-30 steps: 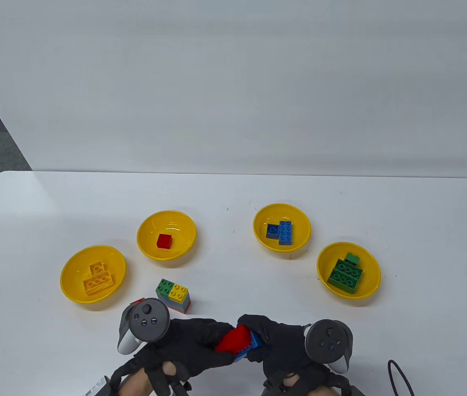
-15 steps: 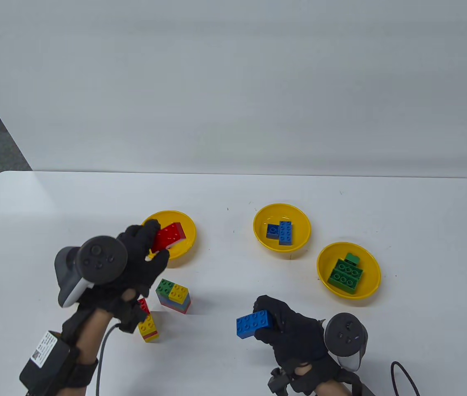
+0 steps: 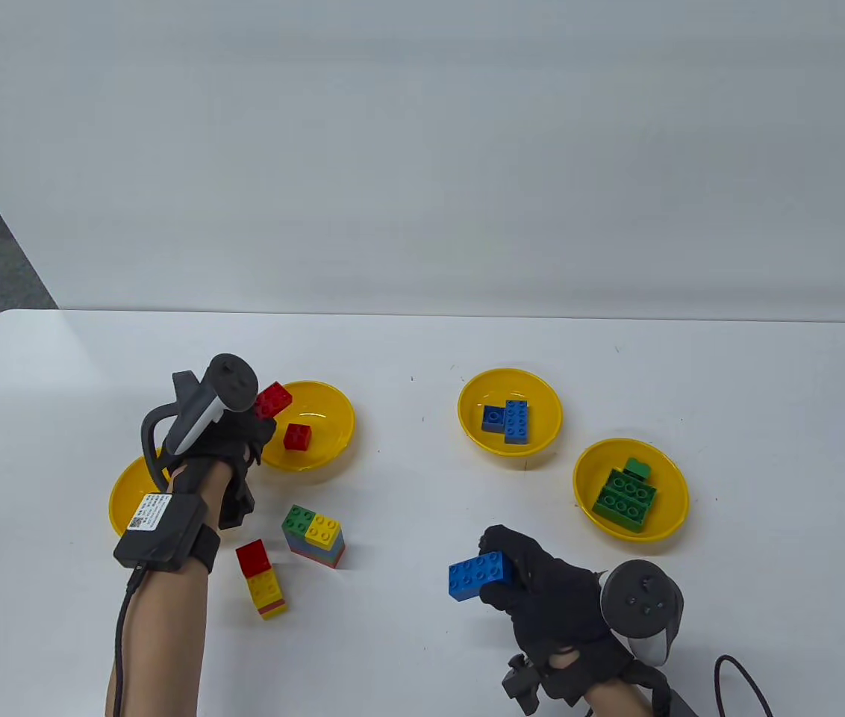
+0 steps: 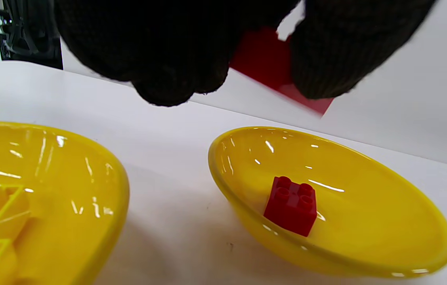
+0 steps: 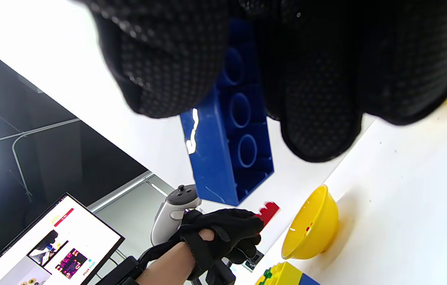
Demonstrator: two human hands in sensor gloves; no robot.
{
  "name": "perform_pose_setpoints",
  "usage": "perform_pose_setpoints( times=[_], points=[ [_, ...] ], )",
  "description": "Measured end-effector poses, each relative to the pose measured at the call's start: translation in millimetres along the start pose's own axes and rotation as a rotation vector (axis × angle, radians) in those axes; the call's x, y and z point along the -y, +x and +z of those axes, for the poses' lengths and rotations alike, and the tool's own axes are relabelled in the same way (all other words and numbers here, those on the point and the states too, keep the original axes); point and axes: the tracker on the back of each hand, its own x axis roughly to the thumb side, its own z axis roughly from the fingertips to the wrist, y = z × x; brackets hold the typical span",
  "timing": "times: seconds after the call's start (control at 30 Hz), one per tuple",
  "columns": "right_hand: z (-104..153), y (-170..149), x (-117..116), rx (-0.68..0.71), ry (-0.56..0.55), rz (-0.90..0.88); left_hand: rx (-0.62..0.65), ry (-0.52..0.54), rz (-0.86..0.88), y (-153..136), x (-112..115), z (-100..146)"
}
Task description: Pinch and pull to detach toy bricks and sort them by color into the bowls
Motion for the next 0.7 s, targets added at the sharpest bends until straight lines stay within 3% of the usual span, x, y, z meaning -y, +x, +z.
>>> perform_pose_setpoints(
  times=[0.2,0.33,0.47,0.6,0.7],
  points=[
    [-1.5,-5.6,5.5,-0.018,-0.015,-0.004,0.041,0.106,0.025,-7.2,-24.0,26.8],
    [-2.0,-7.1,6.6,-0.022,-0.018,0.01,0.127,0.211,0.091,-7.8,-49.6,68.9],
    [-1.8,-11.7,5.6,-0.041,-0.019,0.013,0.257,0.366,0.169,-3.6,-64.2,126.0],
    [-2.2,-14.4,3.0,-0.053,-0.017,0.017,0.373,0.391,0.224,1.3,-47.9,164.0],
    [-2.0,-16.1,0.6,-0.06,-0.011,0.029,0.421,0.391,0.25,-0.3,-26.2,177.3]
  ],
)
